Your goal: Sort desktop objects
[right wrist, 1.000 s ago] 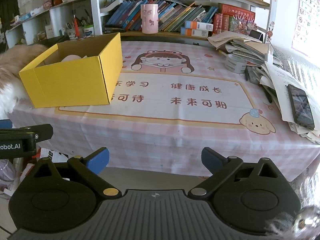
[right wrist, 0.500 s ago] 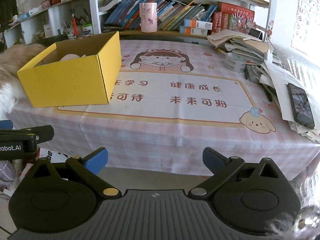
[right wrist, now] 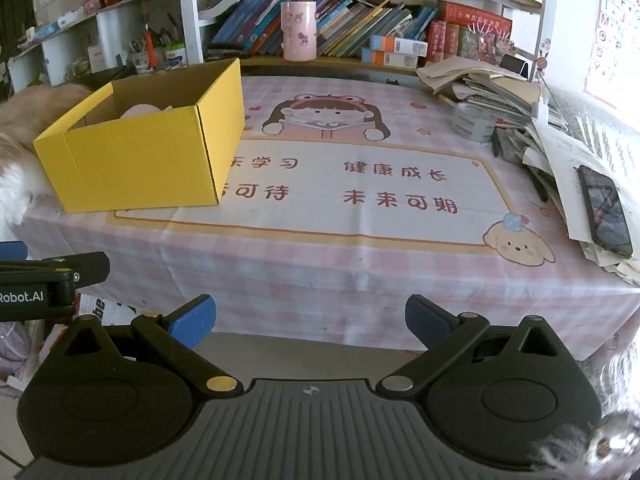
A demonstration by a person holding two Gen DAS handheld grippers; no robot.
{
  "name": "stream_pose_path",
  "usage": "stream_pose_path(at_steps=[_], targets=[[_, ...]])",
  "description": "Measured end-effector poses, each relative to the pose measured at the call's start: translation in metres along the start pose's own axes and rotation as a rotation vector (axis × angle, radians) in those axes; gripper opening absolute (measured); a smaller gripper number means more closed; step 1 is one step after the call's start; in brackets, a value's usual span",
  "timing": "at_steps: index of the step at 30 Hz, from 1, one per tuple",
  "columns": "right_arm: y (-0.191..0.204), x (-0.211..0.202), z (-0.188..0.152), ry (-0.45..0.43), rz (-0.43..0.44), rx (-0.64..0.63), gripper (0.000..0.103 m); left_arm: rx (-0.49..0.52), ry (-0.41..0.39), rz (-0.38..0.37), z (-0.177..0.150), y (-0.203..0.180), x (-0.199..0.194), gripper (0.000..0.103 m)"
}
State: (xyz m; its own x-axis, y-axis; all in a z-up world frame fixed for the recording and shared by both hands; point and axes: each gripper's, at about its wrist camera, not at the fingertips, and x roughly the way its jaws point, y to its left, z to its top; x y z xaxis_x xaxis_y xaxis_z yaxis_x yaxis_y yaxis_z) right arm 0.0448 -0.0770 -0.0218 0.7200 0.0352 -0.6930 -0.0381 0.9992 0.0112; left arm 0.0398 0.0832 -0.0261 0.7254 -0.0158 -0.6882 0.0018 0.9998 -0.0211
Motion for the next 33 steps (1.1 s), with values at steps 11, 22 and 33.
stream_pose_path(at_steps=[11, 22, 33], targets=[[0.0019, 0.0008, 0.0001, 0.008, 0.003, -0.002, 0.102, -0.003, 0.007, 0.004, -0.0006, 0.0024, 0.0013, 0.103], [0.0025, 0.0009, 0.0002, 0.01, 0.004, -0.002, 0.102, -0.004, 0.018, 0.015, -0.0014, 0.0044, 0.0027, 0.103], [0.0041, 0.002, -0.001, 0.014, 0.005, -0.005, 0.102, -0.007, 0.028, 0.026, -0.002, 0.0031, 0.0023, 0.103]])
